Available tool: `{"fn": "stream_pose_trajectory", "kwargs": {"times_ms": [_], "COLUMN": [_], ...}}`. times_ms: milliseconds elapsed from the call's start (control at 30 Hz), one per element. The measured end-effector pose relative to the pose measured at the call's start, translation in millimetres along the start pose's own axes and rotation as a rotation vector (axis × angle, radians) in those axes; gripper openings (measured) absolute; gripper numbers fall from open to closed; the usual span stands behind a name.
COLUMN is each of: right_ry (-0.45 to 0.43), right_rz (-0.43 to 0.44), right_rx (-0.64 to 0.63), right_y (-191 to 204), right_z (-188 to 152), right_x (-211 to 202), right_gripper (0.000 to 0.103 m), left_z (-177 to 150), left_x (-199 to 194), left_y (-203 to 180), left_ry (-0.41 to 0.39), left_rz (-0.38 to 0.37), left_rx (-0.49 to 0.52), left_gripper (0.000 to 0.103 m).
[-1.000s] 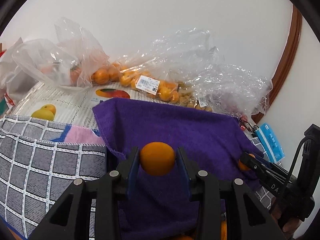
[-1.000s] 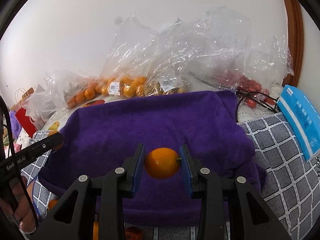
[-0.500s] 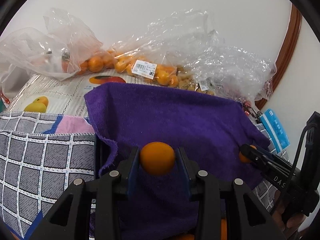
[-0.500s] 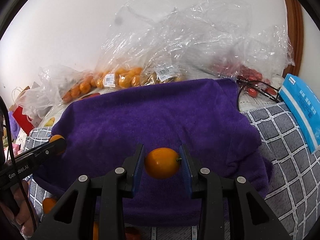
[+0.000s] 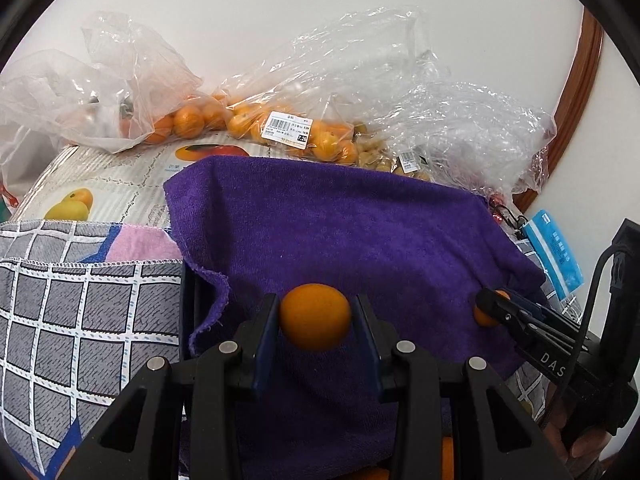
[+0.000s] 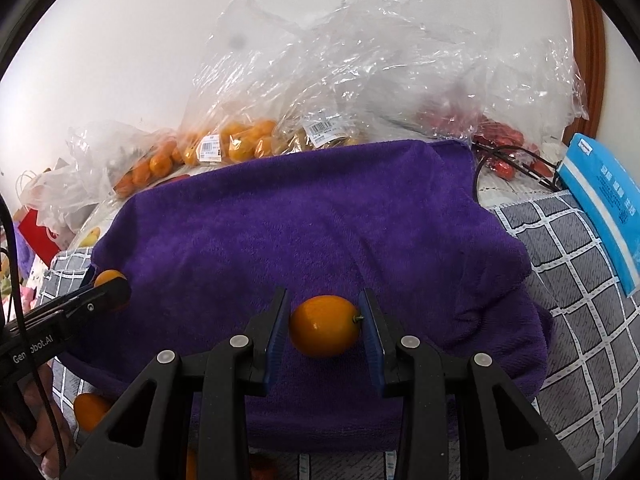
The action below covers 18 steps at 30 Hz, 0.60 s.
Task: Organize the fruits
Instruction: 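Open the right gripper onto the towel while the left gripper releases its orange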
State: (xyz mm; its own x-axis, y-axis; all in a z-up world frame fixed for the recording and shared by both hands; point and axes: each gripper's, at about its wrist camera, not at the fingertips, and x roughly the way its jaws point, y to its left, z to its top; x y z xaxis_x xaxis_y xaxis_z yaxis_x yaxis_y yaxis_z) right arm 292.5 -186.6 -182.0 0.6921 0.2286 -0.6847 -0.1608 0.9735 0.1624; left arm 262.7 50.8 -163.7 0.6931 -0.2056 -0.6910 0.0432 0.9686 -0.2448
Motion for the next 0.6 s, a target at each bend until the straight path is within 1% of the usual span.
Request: {"fn": "stream_pose_trajectory", "kwargs": {"times_ms": [367, 433, 533, 567, 600], "right_ry": [-0.003, -0.009, -0.023, -0.030, -0.040], "right_rz": [0.001, 0.004, 0.008, 0.009, 0.014], "right_rx": [0.001, 0.003, 0.009, 0.015, 0.023], "right_y": [0.5, 0.2, -0.6, -1.3, -2.8], "right_z": [-1.0, -1.3, -1.0, -0.7, -0.7], "right_x": [-0.1, -1.3, -4.9, -7.0, -9.2], "right_gripper": [0.036, 0.038, 0.051, 0.061, 0.067], "left_z": [-0.5, -1.0, -0.4, 0.2, 1.1], "left_x": [3.1, 3.5, 3.0, 2.2, 1.1], "left_y": [2.0, 1.2, 1.2, 1.6, 2.2], "left_ry": [0.006, 0.006, 0.005, 0.003, 0.000], "left_rz": [0.014, 0.021, 0.016, 0.010, 0.002], "left_rx": [0.002, 0.008, 0.007, 0.006, 0.003], "left_gripper": [0.035, 0.035, 0.035, 0.036, 0.039]}}
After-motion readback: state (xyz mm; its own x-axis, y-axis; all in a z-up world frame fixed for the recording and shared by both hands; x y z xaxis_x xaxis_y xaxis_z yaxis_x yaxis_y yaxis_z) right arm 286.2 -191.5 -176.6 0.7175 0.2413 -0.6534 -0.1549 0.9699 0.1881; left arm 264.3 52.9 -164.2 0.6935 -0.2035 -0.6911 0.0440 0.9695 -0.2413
